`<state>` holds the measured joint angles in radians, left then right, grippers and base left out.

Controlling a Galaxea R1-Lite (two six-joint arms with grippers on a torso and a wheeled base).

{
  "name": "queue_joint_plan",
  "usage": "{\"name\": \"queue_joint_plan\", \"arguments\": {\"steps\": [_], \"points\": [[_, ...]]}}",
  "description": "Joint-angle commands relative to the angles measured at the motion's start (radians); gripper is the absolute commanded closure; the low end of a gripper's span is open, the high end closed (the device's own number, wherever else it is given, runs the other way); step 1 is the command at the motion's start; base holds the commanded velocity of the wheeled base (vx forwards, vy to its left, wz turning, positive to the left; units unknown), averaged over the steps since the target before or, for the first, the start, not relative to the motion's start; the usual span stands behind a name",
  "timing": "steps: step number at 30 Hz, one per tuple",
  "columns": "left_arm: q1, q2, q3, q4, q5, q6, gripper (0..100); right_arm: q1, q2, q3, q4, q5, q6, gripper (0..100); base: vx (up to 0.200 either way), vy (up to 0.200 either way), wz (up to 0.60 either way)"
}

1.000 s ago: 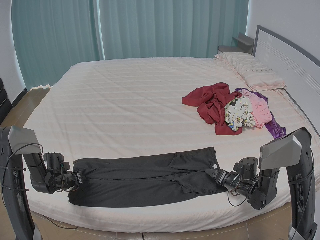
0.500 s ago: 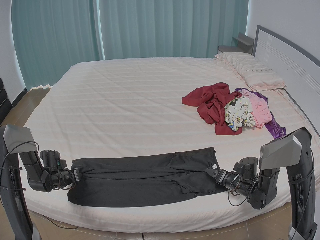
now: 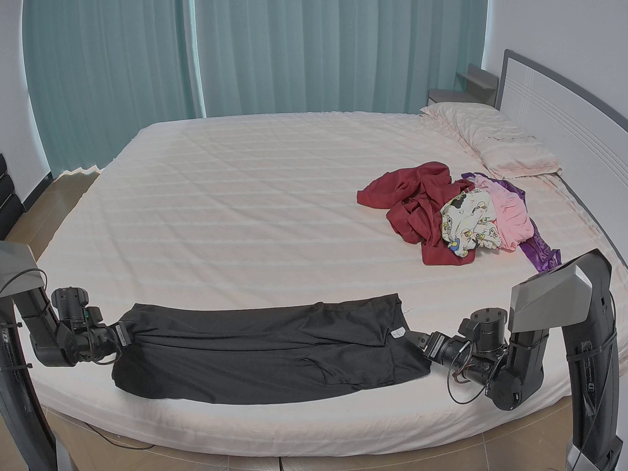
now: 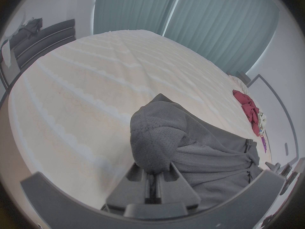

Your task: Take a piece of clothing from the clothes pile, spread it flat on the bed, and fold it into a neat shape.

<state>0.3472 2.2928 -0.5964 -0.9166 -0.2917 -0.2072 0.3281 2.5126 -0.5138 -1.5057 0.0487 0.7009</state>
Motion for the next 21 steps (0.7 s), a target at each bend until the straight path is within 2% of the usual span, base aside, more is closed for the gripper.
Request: {"name": "queue_joint_plan", "arguments": {"steps": [1,4,5,7,8,12,16,21], "points": [[0.118,-0.081,-0.056,0.088,-0.053,-0.001,100,-0.003,0.002,0.0,-0.001,0.002,0.0,0,0.0,0.0,0.0],[0.165,-0.101,-0.088,0.14,-0.064,0.0,100,-0.003,0.002,0.0,-0.001,0.0,0.0,0,0.0,0.0,0.0],[0.217,-0.115,-0.131,0.197,-0.069,0.0,100,-0.001,0.002,0.0,-0.001,0.002,0.002,0,0.0,0.0,0.0],[0.239,-0.118,-0.149,0.222,-0.07,0.0,100,-0.001,0.002,0.0,-0.001,0.002,0.002,0,0.0,0.0,0.0],[0.282,-0.122,-0.192,0.272,-0.07,0.0,100,-0.001,0.002,0.0,-0.001,0.002,0.002,0,0.0,0.0,0.0],[0.335,-0.13,-0.252,0.361,-0.07,0.0,100,-0.003,0.002,-0.002,-0.001,0.002,0.002,0,0.0,0.0,0.0],[0.328,-0.197,-0.23,0.443,-0.067,-0.001,100,-0.003,0.002,-0.002,-0.001,0.002,0.002,0,0.0,0.0,0.0],[0.213,-0.332,-0.197,0.601,-0.02,-0.008,100,-0.003,0.002,-0.002,-0.001,0.002,0.002,0,0.0,0.0,0.0]]}}
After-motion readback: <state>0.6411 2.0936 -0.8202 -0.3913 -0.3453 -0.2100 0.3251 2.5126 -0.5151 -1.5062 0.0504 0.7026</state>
